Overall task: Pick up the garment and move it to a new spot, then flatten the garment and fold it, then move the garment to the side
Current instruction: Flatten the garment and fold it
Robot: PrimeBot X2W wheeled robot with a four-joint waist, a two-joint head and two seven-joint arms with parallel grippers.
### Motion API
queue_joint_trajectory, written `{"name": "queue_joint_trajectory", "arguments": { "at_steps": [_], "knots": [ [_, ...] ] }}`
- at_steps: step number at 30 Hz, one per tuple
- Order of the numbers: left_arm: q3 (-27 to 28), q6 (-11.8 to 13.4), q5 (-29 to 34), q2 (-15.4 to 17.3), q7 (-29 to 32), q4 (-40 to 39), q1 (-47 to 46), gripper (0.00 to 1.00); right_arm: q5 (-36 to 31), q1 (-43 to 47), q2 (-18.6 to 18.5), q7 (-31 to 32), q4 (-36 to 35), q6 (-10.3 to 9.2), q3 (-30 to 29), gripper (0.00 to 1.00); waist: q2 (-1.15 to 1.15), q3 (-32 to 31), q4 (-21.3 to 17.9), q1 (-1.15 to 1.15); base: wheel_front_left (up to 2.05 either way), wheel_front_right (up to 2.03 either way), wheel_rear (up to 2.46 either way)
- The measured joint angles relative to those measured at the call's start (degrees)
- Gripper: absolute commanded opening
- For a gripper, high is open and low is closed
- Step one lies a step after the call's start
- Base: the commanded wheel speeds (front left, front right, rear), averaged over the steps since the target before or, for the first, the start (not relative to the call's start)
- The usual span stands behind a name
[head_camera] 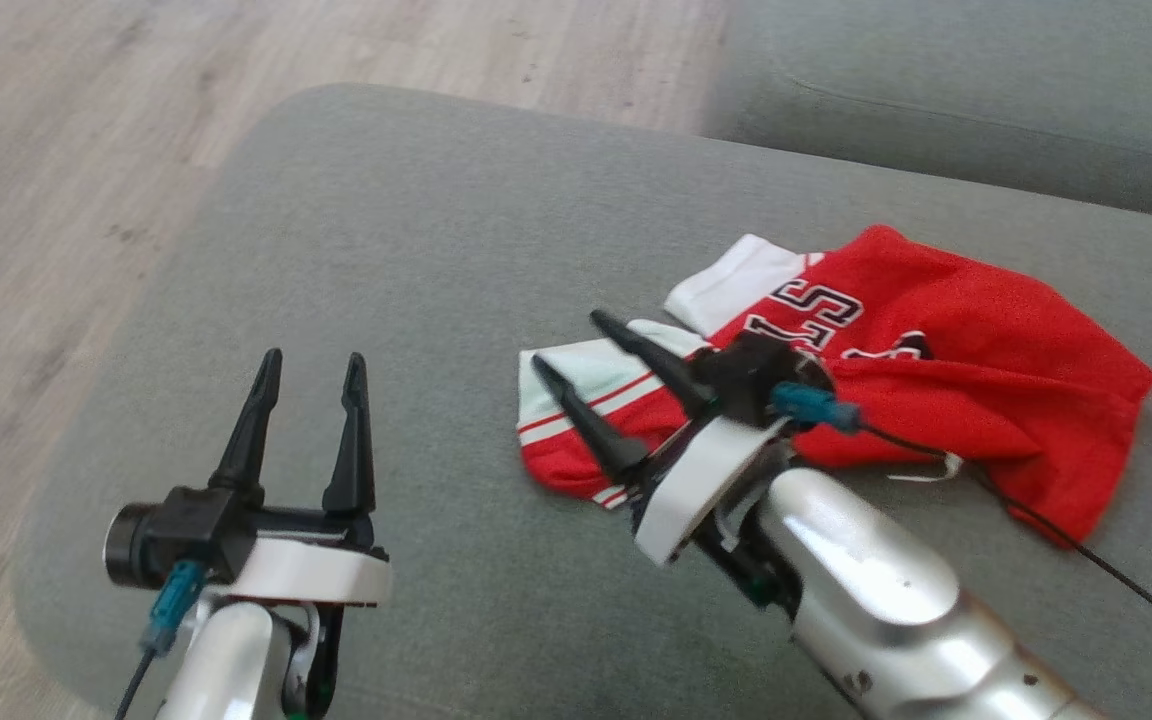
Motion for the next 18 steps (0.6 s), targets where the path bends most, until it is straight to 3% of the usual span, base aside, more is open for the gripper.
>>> {"name": "queue_joint_trajectory", "arguments": {
  "at_steps": [4,9,13,18],
  "knots": [
    [0.29,0.03,-0.02,0.00,0.00,-0.66,0.00,1.00,-3.09,0.35,0.09,-3.22,0.71,0.00,-7.40,1.00,0.00,-0.18,-2.52,0.00,0.00,0.00,0.00],
    [0.80,0.43,-0.25,-0.03,0.00,-1.13,0.02,1.00,-12.90,2.36,-0.14,-5.19,2.85,0.00,-24.17,1.00,0.00,-0.52,-6.19,0.00,0.00,0.00,0.00],
    [0.96,0.43,-0.26,-0.15,0.00,-1.29,0.12,1.00,-18.97,8.40,-1.35,-6.14,1.71,0.00,-36.74,1.00,0.00,-0.73,-8.90,0.00,0.00,0.00,0.00],
    [1.01,0.40,-0.87,-0.78,0.00,-1.30,1.12,1.00,-22.80,17.23,-1.23,-6.19,-2.47,0.00,-46.68,1.00,0.00,-0.82,-11.41,0.00,0.00,0.00,0.00]
  ]
}}
